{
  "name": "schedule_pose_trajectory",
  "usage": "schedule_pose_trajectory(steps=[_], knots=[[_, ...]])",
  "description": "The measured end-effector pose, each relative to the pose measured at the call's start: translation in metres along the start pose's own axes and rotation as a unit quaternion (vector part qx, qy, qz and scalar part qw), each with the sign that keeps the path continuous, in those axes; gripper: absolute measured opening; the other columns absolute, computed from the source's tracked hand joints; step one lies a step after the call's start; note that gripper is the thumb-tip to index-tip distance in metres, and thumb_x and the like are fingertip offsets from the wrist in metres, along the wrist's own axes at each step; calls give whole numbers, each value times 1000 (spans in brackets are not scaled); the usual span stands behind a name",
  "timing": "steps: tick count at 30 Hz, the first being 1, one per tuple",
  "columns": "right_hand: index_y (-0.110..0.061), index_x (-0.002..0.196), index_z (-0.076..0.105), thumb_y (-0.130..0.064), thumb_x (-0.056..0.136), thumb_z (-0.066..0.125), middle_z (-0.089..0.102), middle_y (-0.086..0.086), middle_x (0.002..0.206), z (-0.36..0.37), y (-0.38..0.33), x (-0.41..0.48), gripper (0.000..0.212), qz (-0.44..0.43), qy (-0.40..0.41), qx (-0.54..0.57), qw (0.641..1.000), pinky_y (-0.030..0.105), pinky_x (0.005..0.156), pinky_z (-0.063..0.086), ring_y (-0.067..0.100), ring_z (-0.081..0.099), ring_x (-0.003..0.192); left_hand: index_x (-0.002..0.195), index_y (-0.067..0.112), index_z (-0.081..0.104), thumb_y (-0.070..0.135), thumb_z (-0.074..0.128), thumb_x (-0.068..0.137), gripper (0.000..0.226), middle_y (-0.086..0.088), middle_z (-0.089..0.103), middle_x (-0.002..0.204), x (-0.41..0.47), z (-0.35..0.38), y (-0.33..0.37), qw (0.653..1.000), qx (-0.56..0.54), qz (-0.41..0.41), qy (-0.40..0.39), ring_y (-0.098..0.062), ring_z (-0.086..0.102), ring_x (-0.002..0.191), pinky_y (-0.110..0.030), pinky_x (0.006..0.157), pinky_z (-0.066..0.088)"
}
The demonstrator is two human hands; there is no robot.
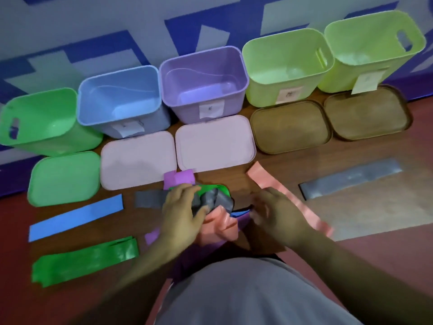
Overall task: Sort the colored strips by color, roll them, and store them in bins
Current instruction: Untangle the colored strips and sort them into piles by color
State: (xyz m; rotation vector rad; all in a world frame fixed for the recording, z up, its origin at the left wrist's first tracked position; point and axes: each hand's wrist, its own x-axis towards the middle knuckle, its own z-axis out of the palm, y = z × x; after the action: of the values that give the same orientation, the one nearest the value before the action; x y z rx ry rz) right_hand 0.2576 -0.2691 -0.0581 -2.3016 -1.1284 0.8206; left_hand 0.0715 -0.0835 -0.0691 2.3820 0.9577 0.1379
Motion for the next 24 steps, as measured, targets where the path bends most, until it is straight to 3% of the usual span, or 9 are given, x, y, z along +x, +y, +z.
schedule_pose_trajectory(steps=[3,5,7,12,14,17,20,24], knots=[[-28,102,65,-26,76,70,63,-8,101,10,-20,8,27,-61,-60,-1,996,17,81,44,4,56,91,120,17,61,38,66,77,48,-3,59,120,-21,1,-22,1000,-13,-27,-7,-25,55,109,-36,92,45],[-27,97,67,-27,79,70,64,-10,95,11,-37,9,18,-101,-93,-13,991,20,76,43,-1,49,83,122,18,61,39,65,78,49,-1,59,117,-33,2,-31,997,-27,-52,-40,-22,56,109,-33,92,45],[-23,93,68,-31,85,68,66,-8,89,14,-51,9,11,-116,-130,-24,984,24,72,43,3,51,79,125,22,59,42,62,80,50,2,58,118,-43,3,-34,994,-38,-76,-73,-20,57,109,-37,92,48],[-29,105,64,-42,87,52,68,-9,99,39,-44,9,24,-90,-183,-50,978,30,76,52,9,63,85,124,22,59,33,69,85,42,2,59,119,-55,6,-41,992,-39,-65,-105,-17,57,106,-29,88,44],[-27,95,60,-41,82,46,68,-5,95,46,-41,10,24,-86,-191,-75,975,37,75,53,18,66,87,123,22,60,34,67,86,40,3,56,119,-56,8,-44,992,-31,-43,-118,-16,55,106,-29,89,44],[-26,76,51,-61,69,35,65,-2,82,48,-41,13,38,-80,-211,-78,971,36,68,52,20,64,75,128,24,59,36,64,85,45,3,50,126,-54,11,-47,987,-34,-43,-154,-14,50,113,-29,98,42],[-24,82,58,-59,73,50,66,-3,82,41,-39,7,37,-51,-184,-68,979,31,67,52,18,64,74,121,29,63,41,57,81,42,6,47,123,-53,14,-46,983,-30,-49,-175,-15,48,111,-32,97,43],[-32,89,63,-33,78,74,68,-11,85,30,-32,-2,16,-46,-110,-41,992,26,68,50,8,57,70,105,30,67,43,57,83,28,7,48,120,-52,21,-46,985,21,-63,-157,-19,45,110,-33,92,40]])
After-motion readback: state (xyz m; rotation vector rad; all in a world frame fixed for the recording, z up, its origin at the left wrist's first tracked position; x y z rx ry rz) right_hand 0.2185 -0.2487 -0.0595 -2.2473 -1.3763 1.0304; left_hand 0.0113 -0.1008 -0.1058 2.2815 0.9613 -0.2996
